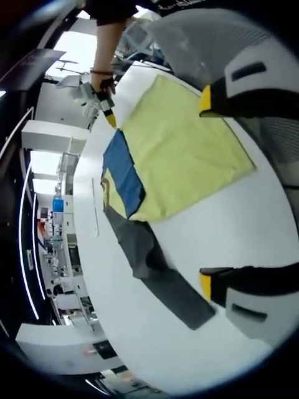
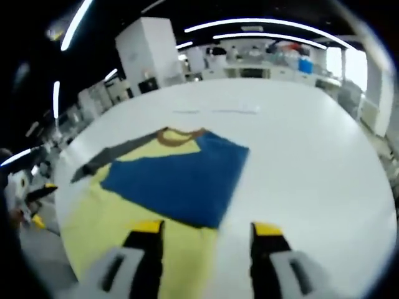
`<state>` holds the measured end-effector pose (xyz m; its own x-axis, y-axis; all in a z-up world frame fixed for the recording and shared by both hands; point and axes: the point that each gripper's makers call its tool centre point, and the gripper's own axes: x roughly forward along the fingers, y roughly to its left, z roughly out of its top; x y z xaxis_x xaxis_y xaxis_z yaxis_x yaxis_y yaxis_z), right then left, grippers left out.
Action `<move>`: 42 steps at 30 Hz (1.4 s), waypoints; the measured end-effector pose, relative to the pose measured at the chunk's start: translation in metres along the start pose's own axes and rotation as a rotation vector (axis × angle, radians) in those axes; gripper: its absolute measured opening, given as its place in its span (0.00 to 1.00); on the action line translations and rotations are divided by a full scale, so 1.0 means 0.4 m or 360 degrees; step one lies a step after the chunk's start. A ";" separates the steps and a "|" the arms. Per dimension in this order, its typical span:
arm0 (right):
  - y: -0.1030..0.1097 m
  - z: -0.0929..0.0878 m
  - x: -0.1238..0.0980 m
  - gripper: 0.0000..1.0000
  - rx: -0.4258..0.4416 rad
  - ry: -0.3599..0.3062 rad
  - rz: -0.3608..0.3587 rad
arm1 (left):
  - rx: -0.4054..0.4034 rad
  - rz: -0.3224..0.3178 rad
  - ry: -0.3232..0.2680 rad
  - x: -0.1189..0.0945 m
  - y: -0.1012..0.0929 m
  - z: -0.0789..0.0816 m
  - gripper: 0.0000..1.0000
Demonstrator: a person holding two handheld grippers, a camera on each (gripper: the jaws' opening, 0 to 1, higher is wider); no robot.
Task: Fold the garment on the visible template until the final outline fits inside the template.
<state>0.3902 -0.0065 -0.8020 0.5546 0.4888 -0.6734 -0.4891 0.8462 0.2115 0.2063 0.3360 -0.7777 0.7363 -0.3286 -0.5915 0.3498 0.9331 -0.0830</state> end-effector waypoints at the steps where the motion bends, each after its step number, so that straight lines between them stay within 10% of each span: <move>1: 0.005 0.000 -0.006 0.69 -0.0014 -0.0005 0.0010 | -0.0004 0.0004 -0.0002 0.000 0.001 0.002 0.98; 12: 0.096 0.017 -0.089 0.99 -0.0130 -0.0121 0.0172 | -0.0084 0.0076 -0.0038 -0.023 0.079 0.029 0.99; 27: 0.185 0.032 -0.175 0.99 -0.0300 -0.0219 0.0266 | -0.0142 0.0259 -0.0062 -0.037 0.224 0.046 0.97; 42: 0.193 -0.002 -0.236 0.99 -0.0360 -0.0212 0.0220 | -0.0544 0.0449 -0.0134 -0.015 0.399 0.007 0.79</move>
<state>0.2996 0.0125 -0.7225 0.5484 0.6321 -0.5474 -0.6954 0.7083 0.1213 0.2596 0.4866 -0.7851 0.8248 -0.0521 -0.5630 -0.0723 0.9779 -0.1963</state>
